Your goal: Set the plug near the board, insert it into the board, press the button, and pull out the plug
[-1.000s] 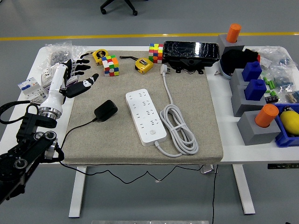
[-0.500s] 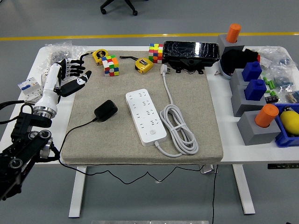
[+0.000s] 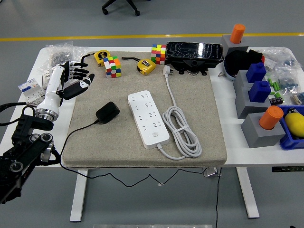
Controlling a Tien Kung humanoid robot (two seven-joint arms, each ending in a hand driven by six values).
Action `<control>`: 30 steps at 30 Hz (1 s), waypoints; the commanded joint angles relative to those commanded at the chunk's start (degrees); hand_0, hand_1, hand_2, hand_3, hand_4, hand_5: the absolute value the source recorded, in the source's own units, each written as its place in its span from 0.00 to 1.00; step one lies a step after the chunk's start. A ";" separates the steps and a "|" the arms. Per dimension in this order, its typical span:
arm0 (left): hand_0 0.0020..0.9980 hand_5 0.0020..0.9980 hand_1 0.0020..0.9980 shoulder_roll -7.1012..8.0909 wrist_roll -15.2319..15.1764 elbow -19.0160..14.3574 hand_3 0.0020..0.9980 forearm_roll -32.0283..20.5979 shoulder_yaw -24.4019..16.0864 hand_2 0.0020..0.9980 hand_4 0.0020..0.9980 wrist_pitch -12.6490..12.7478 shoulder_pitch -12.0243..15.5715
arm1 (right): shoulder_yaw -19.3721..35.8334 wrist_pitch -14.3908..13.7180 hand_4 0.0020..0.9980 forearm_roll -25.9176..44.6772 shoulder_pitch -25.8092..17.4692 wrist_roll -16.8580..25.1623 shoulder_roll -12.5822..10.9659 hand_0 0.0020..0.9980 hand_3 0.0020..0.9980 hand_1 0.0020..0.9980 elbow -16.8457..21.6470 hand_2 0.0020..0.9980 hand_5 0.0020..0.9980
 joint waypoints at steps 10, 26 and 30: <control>0.50 0.18 0.53 -0.20 0.06 -0.19 0.58 0.30 -0.60 0.53 0.76 -0.27 0.55 | 0.95 -0.01 0.89 -0.32 -0.40 -0.01 0.29 0.57 0.55 0.64 -0.07 0.62 0.42; 0.50 0.18 0.52 -0.54 0.39 -0.81 0.58 0.87 -2.17 0.53 0.76 -0.39 1.35 | 2.13 -0.05 0.89 -0.70 -0.67 0.02 0.83 0.58 0.55 0.64 -0.13 0.62 0.42; 0.50 0.18 0.52 -0.56 0.47 -0.95 0.58 0.96 -2.21 0.53 0.76 -0.42 1.28 | 2.31 -0.06 0.89 -0.75 -0.75 0.01 0.83 0.58 0.55 0.64 -0.16 0.63 0.42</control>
